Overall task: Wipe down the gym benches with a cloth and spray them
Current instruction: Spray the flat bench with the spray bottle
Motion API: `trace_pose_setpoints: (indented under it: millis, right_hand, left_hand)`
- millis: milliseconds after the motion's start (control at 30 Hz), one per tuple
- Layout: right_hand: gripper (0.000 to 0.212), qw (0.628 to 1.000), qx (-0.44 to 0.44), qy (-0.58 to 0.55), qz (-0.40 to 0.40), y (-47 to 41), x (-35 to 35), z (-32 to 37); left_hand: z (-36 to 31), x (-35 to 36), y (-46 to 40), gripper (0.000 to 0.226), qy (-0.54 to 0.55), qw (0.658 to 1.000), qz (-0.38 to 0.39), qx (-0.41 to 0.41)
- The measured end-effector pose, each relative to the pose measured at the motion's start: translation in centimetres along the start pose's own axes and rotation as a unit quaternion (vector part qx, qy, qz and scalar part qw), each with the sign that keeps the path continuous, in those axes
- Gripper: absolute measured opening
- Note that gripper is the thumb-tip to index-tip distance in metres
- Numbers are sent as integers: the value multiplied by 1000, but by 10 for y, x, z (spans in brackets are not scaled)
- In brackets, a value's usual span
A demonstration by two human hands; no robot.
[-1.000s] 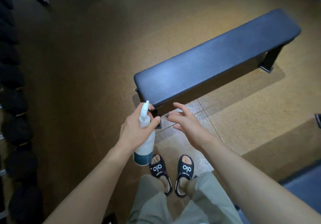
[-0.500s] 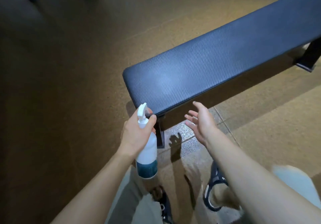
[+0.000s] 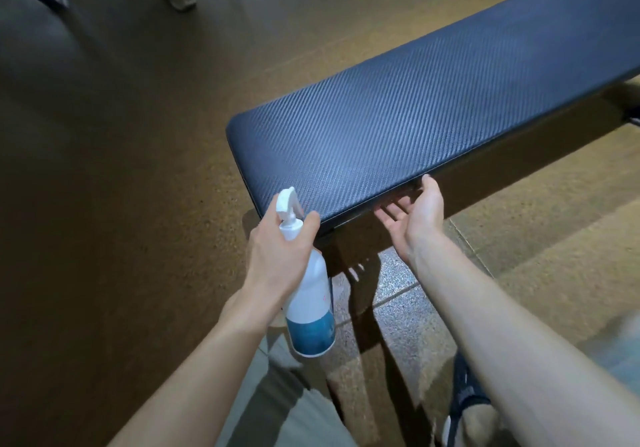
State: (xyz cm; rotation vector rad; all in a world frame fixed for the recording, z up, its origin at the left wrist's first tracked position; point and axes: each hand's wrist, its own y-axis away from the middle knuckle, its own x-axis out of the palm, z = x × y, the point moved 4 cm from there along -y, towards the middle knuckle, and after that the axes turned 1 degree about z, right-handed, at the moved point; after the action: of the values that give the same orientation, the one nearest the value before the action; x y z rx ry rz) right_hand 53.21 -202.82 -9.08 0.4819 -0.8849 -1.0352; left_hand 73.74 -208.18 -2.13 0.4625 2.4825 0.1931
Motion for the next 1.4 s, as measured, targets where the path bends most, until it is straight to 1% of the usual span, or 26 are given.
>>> trace_pose_setpoints:
  millis: [67, 167, 233, 333, 467, 567, 600, 667, 767, 867, 900, 967, 1000, 1033, 1100, 1200, 1267, 1333, 1400]
  right_hand:
    - [50, 1000, -3, -2, -7, 0, 2, -1]
    - [48, 1000, -5, -6, -7, 1, 2, -1]
    - [50, 1000, 0, -9, 9, 2, 0, 0]
    - [44, 1000, 7, -6, 30, 2, -3, 7]
    - [43, 999, -3, -18, 29, 0, -17, 26]
    - [41, 999, -9, -26, 22, -9, -27, 46]
    - [41, 1000, -21, -5, 15, -14, -31, 54]
    - [40, 995, -74, 60, -5, -25, -41, 75]
    - [43, 978, -154, 139, -31, -39, -55, 118]
    - [29, 961, -193, 192, -46, -56, -65, 157]
    - [28, 954, -205, 213, -51, -63, -69, 169]
    - [37, 939, -235, 247, -51, -74, -75, 188]
    - [44, 925, -262, 271, -44, -78, -77, 198]
    - [51, 904, -294, 308, -35, -80, -80, 209]
    - [60, 845, -355, 398, -22, -85, -85, 228]
    - [61, 749, -421, 510, -36, -93, -93, 256]
    - [63, 697, -451, 555, -51, -104, -99, 271]
    - [61, 663, -463, 587, -42, -116, -105, 280]
    - [57, 637, -479, 604, -18, -122, -112, 286]
  left_hand:
    - [3, -1, -2, 29, 12, 1000, 8, -7]
    - [-2, 5, -6, 35, -22, 999, 31, 21]
    - [-9, 12, -8, 34, -48, 997, 41, 38]
    - [-21, 25, -15, 34, -61, 996, 47, 41]
    - [-44, 45, -28, 34, -54, 996, 66, 30]
    - [-64, 61, -30, 30, -63, 992, 84, 65]
    - [-72, 68, -31, 29, -69, 991, 83, 77]
    - [-87, 82, -37, 28, -83, 989, 77, 92]
    - [-107, 103, -45, 24, -84, 992, 61, 70]
    - [-120, 129, -48, 24, -71, 995, 60, 46]
    - [-126, 138, -47, 26, -67, 995, 61, 46]
    - [-140, 159, -46, 29, -72, 994, 58, 62]
    - [-147, 169, -46, 28, -79, 993, 55, 69]
    - [-153, 178, -46, 27, -83, 993, 53, 68]
    - [-164, 196, -49, 29, -79, 995, 45, 51]
    - [-180, 219, -54, 34, -70, 997, 32, 24]
    - [-192, 235, -56, 33, -72, 997, 29, 20]
    - [-204, 251, -58, 30, -81, 996, 26, 26]
    - [-217, 266, -62, 28, -96, 995, 21, 30]
